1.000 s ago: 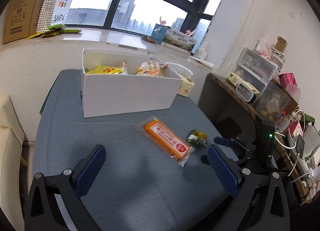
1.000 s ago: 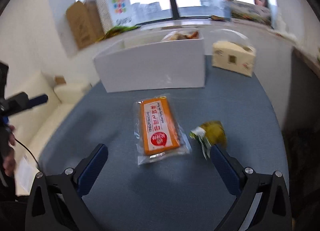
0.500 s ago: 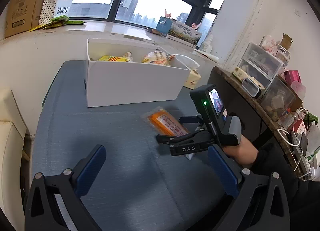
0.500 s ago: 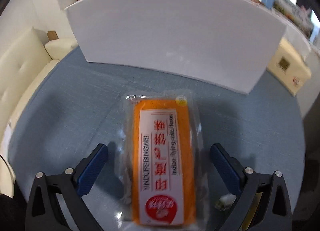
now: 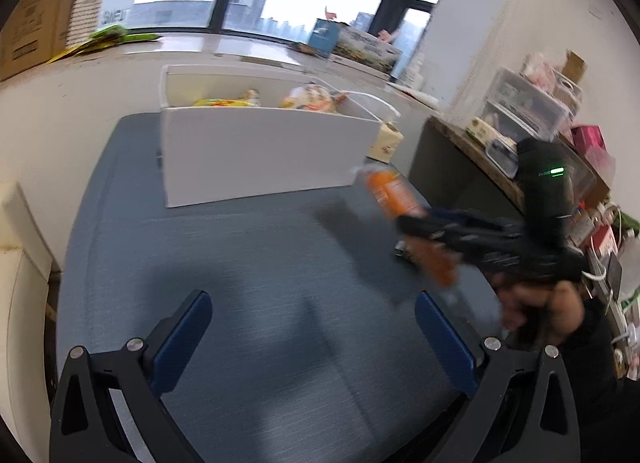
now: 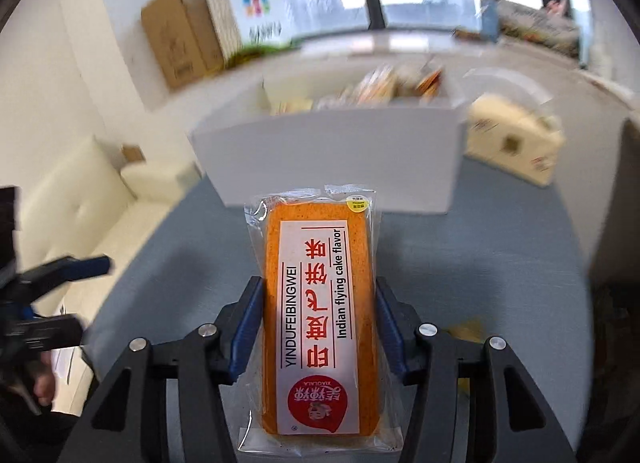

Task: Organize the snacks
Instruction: 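Grasp the small green-and-gold packet with the left gripper while the right gripper holds the cake packet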

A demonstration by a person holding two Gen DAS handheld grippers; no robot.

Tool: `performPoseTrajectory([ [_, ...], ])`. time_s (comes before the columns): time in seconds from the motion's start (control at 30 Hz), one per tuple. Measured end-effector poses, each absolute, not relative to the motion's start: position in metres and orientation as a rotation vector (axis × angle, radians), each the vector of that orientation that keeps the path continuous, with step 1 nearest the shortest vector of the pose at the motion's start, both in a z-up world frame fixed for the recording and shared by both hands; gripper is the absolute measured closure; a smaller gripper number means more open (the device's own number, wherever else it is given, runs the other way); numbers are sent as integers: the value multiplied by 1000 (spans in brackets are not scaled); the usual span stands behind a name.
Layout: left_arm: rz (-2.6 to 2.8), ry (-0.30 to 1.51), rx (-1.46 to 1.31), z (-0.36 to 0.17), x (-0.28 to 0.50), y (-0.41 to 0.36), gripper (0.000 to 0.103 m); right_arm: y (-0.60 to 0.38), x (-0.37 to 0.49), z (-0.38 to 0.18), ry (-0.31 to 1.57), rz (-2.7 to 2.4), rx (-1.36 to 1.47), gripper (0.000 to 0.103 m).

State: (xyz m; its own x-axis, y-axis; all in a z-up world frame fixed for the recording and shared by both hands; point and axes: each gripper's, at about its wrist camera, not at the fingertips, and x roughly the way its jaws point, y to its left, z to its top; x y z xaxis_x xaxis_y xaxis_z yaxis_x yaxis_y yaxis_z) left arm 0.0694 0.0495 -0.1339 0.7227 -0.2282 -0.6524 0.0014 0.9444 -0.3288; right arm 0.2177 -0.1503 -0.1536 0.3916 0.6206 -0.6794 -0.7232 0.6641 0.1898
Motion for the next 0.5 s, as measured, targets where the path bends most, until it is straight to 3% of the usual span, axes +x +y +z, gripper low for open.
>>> performPoseTrajectory([
  [0.5,-398,871,62,-158,183,-98,0,-305,160,-118,673,509,-15,45],
])
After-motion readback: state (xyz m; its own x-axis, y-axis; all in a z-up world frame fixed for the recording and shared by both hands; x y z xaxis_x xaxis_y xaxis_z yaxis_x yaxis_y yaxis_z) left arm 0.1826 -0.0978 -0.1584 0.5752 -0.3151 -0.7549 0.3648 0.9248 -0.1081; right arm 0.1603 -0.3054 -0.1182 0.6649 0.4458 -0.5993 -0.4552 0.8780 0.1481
